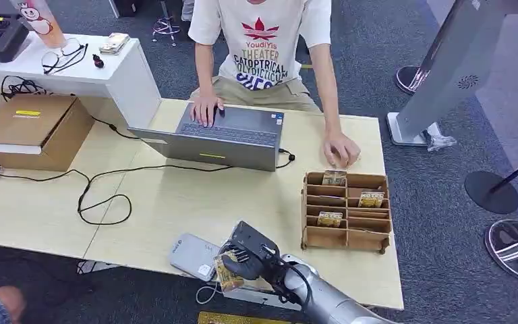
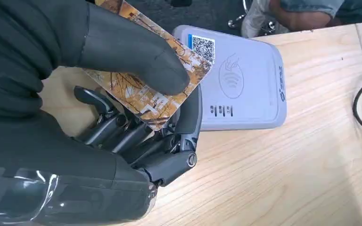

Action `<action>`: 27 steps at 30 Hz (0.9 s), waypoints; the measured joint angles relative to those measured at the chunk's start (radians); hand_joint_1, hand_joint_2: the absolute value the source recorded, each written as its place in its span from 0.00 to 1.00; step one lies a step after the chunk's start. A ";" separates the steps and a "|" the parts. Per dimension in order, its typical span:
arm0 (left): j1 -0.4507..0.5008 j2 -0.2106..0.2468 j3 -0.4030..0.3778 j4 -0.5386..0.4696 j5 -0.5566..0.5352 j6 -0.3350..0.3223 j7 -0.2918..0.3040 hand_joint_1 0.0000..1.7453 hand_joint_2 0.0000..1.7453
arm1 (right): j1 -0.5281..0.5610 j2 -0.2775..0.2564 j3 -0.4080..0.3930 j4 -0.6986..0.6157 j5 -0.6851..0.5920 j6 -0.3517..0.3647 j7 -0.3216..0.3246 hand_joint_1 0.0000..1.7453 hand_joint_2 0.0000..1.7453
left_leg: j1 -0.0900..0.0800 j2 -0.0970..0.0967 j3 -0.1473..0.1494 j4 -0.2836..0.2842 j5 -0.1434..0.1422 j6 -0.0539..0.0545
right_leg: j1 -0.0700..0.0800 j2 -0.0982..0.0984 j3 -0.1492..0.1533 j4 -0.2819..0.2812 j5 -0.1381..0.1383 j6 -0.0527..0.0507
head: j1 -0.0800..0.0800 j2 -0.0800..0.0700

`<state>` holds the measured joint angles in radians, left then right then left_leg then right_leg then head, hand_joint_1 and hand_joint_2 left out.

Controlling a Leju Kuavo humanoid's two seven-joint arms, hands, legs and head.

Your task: Pass the card to the sensor for recognition and then transmit it.

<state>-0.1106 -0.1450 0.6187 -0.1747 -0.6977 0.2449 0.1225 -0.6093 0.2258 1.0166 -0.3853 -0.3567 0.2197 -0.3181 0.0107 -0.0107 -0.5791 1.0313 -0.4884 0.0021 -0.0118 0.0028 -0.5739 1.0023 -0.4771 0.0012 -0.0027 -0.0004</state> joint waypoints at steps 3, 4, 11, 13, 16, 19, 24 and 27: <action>-0.001 0.000 -0.001 0.000 -0.002 -0.002 0.000 0.00 0.00 | -0.001 0.003 -0.005 0.006 -0.002 -0.007 0.005 1.00 1.00 | 0.000 0.000 0.000 0.000 0.000 0.000 | 0.000 0.000 0.000 0.000 0.000 0.000 | 0.000 0.000; -0.001 0.000 -0.001 0.000 -0.003 -0.003 0.000 0.00 0.00 | -0.001 0.005 -0.007 0.008 -0.002 -0.007 0.006 1.00 1.00 | 0.000 0.000 0.000 0.000 0.000 0.000 | 0.000 0.000 0.000 0.000 0.000 0.000 | 0.000 0.000; -0.001 0.000 -0.002 0.000 -0.002 -0.006 0.000 0.00 0.00 | -0.001 0.014 -0.027 0.013 0.000 0.010 0.009 1.00 1.00 | 0.000 0.000 0.000 0.000 0.000 0.000 | 0.000 0.000 0.000 0.000 0.000 0.000 | 0.000 0.000; -0.001 0.000 -0.002 0.000 -0.002 -0.006 0.000 0.00 0.00 | -0.001 0.019 -0.027 0.013 0.000 0.021 0.009 1.00 1.00 | 0.000 0.000 0.000 0.000 0.000 0.000 | 0.000 0.000 0.000 0.000 0.000 0.000 | 0.000 0.000; -0.001 0.000 -0.002 0.000 -0.002 -0.006 0.000 0.00 0.00 | -0.001 0.026 -0.028 0.013 0.002 0.035 0.008 1.00 1.00 | 0.000 0.000 0.000 0.000 0.000 0.000 | 0.000 0.000 0.000 0.000 0.000 0.000 | 0.000 0.000; -0.002 0.000 -0.002 0.000 -0.002 -0.006 0.000 0.00 0.00 | -0.002 0.035 -0.029 0.013 0.002 0.042 0.004 1.00 1.00 | 0.000 0.000 0.000 0.000 0.000 0.000 | 0.000 0.000 0.000 0.000 0.000 0.000 | 0.000 0.000; -0.002 0.000 -0.002 0.000 -0.002 -0.008 0.002 0.00 0.00 | -0.004 0.049 -0.035 0.012 0.002 0.043 0.005 1.00 1.00 | 0.000 0.000 0.000 0.000 0.000 0.000 | 0.000 0.000 0.000 0.000 0.000 0.000 | 0.000 0.000; -0.002 -0.001 -0.003 0.000 -0.002 -0.008 0.005 0.00 0.00 | -0.008 0.058 -0.045 0.012 0.004 0.042 0.008 1.00 1.00 | 0.000 0.000 0.000 0.000 0.000 0.000 | 0.000 0.000 0.000 0.000 0.000 0.000 | 0.000 0.000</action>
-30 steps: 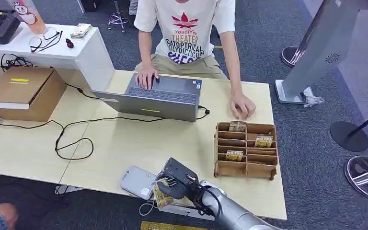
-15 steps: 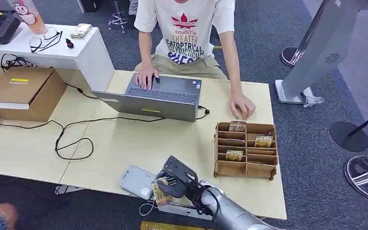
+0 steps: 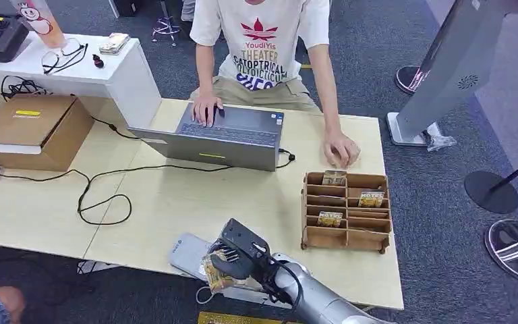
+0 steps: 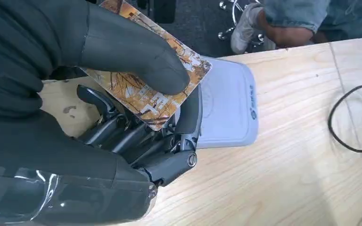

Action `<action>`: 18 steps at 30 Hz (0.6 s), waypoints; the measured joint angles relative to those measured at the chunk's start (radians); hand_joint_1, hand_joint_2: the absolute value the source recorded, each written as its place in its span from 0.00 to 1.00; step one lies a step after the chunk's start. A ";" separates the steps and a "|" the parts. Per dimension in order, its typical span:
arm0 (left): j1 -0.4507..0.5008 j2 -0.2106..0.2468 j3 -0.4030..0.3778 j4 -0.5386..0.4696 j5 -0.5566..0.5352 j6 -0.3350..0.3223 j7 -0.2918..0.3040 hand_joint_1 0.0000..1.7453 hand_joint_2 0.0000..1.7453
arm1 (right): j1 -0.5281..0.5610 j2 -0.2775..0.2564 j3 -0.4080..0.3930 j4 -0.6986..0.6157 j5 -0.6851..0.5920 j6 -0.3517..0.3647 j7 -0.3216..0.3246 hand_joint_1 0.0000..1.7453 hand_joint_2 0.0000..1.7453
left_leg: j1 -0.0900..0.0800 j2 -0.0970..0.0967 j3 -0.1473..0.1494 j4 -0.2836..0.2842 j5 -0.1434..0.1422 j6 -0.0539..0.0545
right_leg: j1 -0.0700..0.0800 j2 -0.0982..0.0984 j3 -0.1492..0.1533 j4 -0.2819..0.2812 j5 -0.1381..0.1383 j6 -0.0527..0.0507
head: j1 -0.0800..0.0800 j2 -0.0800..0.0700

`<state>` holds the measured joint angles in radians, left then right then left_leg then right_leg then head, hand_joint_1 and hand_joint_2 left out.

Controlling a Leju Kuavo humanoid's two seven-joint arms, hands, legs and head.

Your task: Pass the card to the sensor for recognition and then transmit it.

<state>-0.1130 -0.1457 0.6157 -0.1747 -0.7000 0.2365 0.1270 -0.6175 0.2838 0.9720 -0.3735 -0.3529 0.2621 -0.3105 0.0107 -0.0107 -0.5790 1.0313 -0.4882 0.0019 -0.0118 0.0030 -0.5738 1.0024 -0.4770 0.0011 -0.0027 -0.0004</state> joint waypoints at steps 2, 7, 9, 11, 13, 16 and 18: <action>0.000 0.000 0.000 0.000 0.000 0.000 0.000 0.00 0.00 | -0.003 0.005 -0.001 0.000 0.008 0.000 0.002 1.00 1.00 | 0.000 0.000 0.000 0.000 0.000 0.000 | 0.000 0.000 0.000 0.000 0.000 0.000 | 0.000 0.000; 0.000 -0.001 -0.002 0.000 -0.001 0.000 0.003 0.00 0.00 | -0.009 0.012 -0.003 0.000 0.011 -0.002 0.004 1.00 1.00 | 0.000 0.000 0.000 0.000 0.000 0.000 | 0.000 0.000 0.000 0.000 0.000 0.000 | 0.000 0.000; 0.000 -0.001 -0.004 0.000 -0.002 0.000 0.004 0.00 0.00 | -0.011 0.013 -0.005 0.000 0.011 -0.005 0.006 1.00 1.00 | 0.000 0.000 0.000 0.000 0.000 0.000 | 0.000 0.000 0.000 0.000 0.000 0.000 | 0.000 0.000; -0.001 -0.002 -0.008 0.000 -0.003 0.000 0.008 0.00 0.00 | -0.012 0.013 -0.008 0.000 0.011 -0.011 0.008 1.00 1.00 | 0.000 0.000 0.000 0.000 0.000 0.000 | 0.000 0.000 0.000 0.000 0.000 0.000 | 0.000 0.000; -0.001 -0.002 -0.012 0.000 -0.005 0.000 0.009 0.00 0.00 | -0.015 0.014 -0.008 0.000 0.013 -0.015 0.015 1.00 1.00 | 0.000 0.000 0.000 0.000 0.000 0.000 | 0.000 0.000 0.000 0.000 0.000 0.000 | 0.000 0.000; -0.002 -0.003 -0.015 0.000 -0.005 0.000 0.010 0.00 0.00 | -0.020 0.014 -0.009 0.000 0.014 -0.026 0.018 1.00 1.00 | 0.000 0.000 0.000 0.000 0.000 0.000 | 0.000 0.000 0.000 0.000 0.000 0.000 | 0.000 0.000; -0.002 -0.003 -0.015 0.000 -0.005 0.000 0.011 0.00 0.00 | -0.023 0.014 -0.010 0.001 0.015 -0.036 0.024 1.00 1.00 | 0.000 0.000 0.000 0.000 0.000 0.000 | 0.000 0.000 0.000 0.000 0.000 0.000 | 0.000 0.000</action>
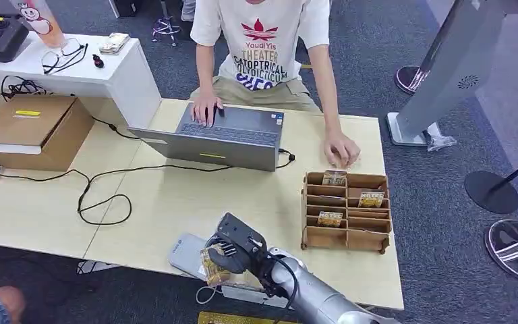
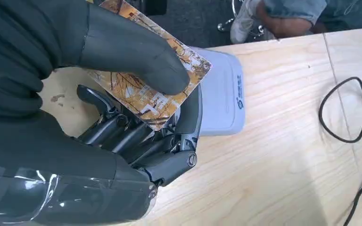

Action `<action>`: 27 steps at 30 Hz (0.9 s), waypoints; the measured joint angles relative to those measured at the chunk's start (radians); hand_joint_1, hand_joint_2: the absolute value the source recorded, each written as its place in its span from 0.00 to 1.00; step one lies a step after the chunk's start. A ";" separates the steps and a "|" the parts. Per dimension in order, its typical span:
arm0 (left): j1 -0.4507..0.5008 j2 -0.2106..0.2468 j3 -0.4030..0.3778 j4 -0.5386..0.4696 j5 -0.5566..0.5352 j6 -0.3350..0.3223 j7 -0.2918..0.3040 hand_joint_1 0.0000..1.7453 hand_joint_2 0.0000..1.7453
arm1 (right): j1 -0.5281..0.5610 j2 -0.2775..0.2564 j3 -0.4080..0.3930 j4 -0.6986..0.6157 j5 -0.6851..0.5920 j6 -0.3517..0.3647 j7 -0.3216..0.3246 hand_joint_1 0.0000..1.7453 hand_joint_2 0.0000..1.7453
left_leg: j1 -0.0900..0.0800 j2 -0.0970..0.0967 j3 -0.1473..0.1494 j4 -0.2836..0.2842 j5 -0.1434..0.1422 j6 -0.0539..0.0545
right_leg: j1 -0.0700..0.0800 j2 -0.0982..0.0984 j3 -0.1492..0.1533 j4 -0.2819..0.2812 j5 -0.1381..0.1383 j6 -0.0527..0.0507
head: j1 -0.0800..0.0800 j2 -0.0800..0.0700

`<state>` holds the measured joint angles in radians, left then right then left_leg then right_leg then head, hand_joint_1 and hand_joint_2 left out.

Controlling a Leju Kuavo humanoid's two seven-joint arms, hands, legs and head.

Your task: Pass the card to the sensor for recognition and then transmit it.

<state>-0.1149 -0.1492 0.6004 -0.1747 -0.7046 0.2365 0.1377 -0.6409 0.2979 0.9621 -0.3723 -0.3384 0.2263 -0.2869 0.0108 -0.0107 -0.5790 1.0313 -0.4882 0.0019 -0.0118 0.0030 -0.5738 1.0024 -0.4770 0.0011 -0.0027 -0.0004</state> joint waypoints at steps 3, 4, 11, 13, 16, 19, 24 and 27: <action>-0.001 0.000 -0.001 0.000 -0.001 0.000 0.004 0.00 0.00 | -0.005 0.001 -0.005 0.003 0.000 -0.027 0.009 1.00 1.00 | 0.000 0.000 0.000 0.000 0.000 0.000 | 0.000 0.000 0.000 0.000 0.000 0.000 | 0.000 0.000; -0.001 0.000 -0.001 0.000 -0.001 0.000 0.007 0.00 0.00 | -0.007 0.002 -0.008 0.005 0.000 -0.036 0.012 1.00 1.00 | 0.000 0.000 0.000 0.000 0.000 0.000 | 0.000 0.000 0.000 0.000 0.000 0.000 | 0.000 0.000; -0.008 -0.001 -0.001 0.000 -0.001 0.000 0.009 0.00 0.00 | -0.022 0.007 -0.016 0.013 0.015 -0.065 0.024 1.00 1.00 | 0.000 0.000 0.000 0.000 0.000 0.000 | 0.000 0.000 0.000 0.000 0.000 0.000 | 0.000 0.000; -0.009 -0.001 -0.001 0.000 -0.001 0.000 0.009 0.00 0.00 | -0.023 0.008 -0.017 0.014 0.016 -0.065 0.024 1.00 1.00 | 0.000 0.000 0.000 0.000 0.000 0.000 | 0.000 0.000 0.000 0.000 0.000 0.000 | 0.000 0.000; -0.010 -0.001 -0.001 0.000 -0.001 0.001 0.009 0.00 0.00 | -0.023 0.010 -0.017 0.014 0.018 -0.069 0.025 1.00 1.00 | 0.000 0.000 0.000 0.000 0.000 0.000 | 0.000 0.000 0.000 0.000 0.000 0.000 | 0.000 0.000; -0.010 -0.001 -0.001 0.000 -0.002 0.002 0.010 0.00 0.00 | -0.024 0.017 -0.017 0.018 0.018 -0.077 0.030 1.00 1.00 | 0.000 0.000 0.000 0.000 0.000 0.000 | 0.000 0.000 0.000 0.000 0.000 0.000 | 0.000 0.000; -0.012 -0.005 -0.003 0.000 -0.005 0.003 0.017 0.00 0.00 | -0.023 0.024 -0.017 0.026 0.045 -0.082 0.053 1.00 1.00 | 0.000 0.000 0.000 0.000 0.000 0.000 | 0.000 0.000 0.000 0.000 0.000 0.000 | 0.000 0.000; -0.013 -0.005 -0.005 0.000 -0.008 0.006 0.019 0.00 0.00 | -0.018 0.025 -0.017 0.032 0.066 -0.083 0.067 1.00 1.00 | 0.000 0.000 0.000 0.000 0.000 0.000 | 0.000 0.000 0.000 0.000 0.000 0.000 | 0.000 0.000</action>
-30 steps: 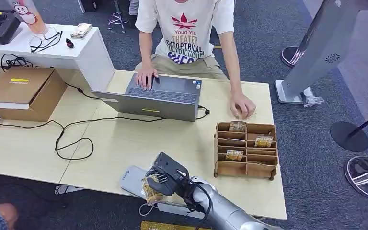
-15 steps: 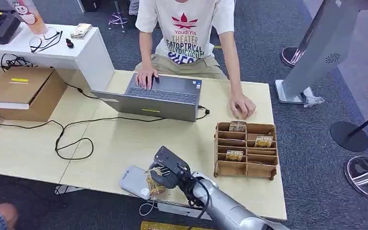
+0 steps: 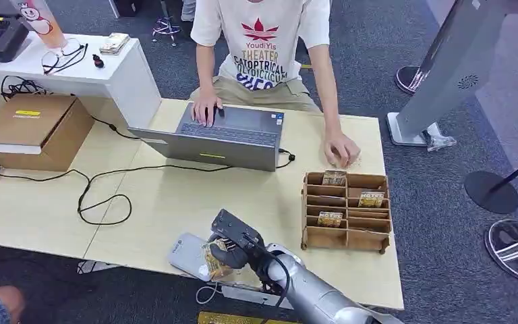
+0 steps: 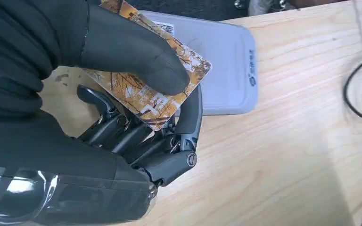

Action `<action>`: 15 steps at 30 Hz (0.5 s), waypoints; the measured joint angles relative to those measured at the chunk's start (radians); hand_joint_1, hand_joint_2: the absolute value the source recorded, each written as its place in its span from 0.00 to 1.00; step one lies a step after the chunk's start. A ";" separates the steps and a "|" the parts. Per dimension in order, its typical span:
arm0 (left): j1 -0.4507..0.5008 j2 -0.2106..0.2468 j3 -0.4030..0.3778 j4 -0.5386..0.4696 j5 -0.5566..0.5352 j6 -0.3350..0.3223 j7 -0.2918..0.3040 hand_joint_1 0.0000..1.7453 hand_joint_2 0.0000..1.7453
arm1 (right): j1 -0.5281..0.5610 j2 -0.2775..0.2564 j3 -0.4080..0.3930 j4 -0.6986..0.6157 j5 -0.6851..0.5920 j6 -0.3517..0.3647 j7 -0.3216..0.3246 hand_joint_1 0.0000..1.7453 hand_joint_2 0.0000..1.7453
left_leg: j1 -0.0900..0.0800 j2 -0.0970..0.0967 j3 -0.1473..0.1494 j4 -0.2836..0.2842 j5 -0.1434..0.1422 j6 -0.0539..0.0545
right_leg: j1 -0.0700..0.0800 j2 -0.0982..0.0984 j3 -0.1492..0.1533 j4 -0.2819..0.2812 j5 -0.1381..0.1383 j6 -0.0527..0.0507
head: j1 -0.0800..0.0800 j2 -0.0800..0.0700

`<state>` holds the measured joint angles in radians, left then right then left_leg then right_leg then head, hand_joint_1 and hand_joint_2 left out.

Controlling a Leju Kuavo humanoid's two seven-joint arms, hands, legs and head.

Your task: Pass the card to the sensor for recognition and then transmit it.

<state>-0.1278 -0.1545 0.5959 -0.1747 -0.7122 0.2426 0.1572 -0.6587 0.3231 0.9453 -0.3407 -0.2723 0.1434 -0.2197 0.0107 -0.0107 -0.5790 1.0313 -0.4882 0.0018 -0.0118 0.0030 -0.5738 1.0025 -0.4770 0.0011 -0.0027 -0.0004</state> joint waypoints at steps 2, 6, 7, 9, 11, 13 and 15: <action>0.000 0.000 -0.001 0.000 0.000 0.002 0.000 0.00 0.00 | 0.006 0.003 0.000 0.004 0.017 0.000 0.010 1.00 1.00 | 0.000 0.000 0.000 0.000 0.000 0.000 | 0.000 0.000 0.000 0.000 0.000 0.000 | 0.000 0.000; -0.002 0.000 -0.003 0.000 0.000 0.006 0.000 0.00 0.00 | 0.023 0.008 0.000 0.013 0.065 0.005 0.031 1.00 1.00 | 0.000 0.000 0.000 0.000 0.000 0.000 | 0.000 0.000 0.000 0.000 0.000 0.000 | 0.000 0.000; -0.002 0.000 -0.003 0.000 0.000 0.007 0.000 0.00 0.00 | 0.025 0.008 0.000 0.014 0.072 0.005 0.031 1.00 1.00 | 0.000 0.001 0.000 0.000 0.000 0.000 | 0.000 0.001 0.000 0.000 0.000 0.000 | 0.000 0.000; -0.002 0.000 -0.003 0.000 0.000 0.007 0.000 0.00 0.00 | 0.028 0.010 0.001 0.018 0.084 0.004 0.035 1.00 1.00 | 0.000 0.001 0.000 0.000 0.000 0.000 | 0.000 0.001 0.000 0.000 0.000 0.000 | 0.000 0.000; -0.002 0.000 -0.003 0.000 0.000 0.007 -0.002 0.00 0.00 | 0.031 0.010 0.001 0.021 0.093 0.003 0.039 1.00 1.00 | 0.000 0.002 0.001 0.000 0.000 0.000 | 0.000 0.001 0.000 0.000 0.000 0.000 | 0.000 0.000; -0.002 0.000 -0.003 0.000 0.000 0.006 -0.003 0.00 0.00 | 0.032 0.010 0.001 0.022 0.095 -0.002 0.042 1.00 1.00 | 0.000 0.002 0.002 0.000 0.000 0.000 | 0.000 0.001 0.000 0.000 0.000 0.000 | 0.000 0.000; -0.002 0.000 -0.003 0.000 0.000 0.006 -0.004 0.00 0.00 | 0.034 0.010 0.001 0.023 0.094 -0.008 0.047 1.00 1.00 | 0.000 0.002 0.002 0.000 0.000 0.000 | 0.000 0.001 0.001 0.000 0.000 0.000 | 0.000 0.000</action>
<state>-0.1297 -0.1549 0.5928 -0.1747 -0.7122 0.2483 0.1533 -0.6252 0.3334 0.9461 -0.3178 -0.1785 0.1355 -0.1728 0.0109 -0.0085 -0.5770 1.0312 -0.4882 0.0017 -0.0118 0.0043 -0.5732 1.0025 -0.4769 0.0009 -0.0031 -0.0004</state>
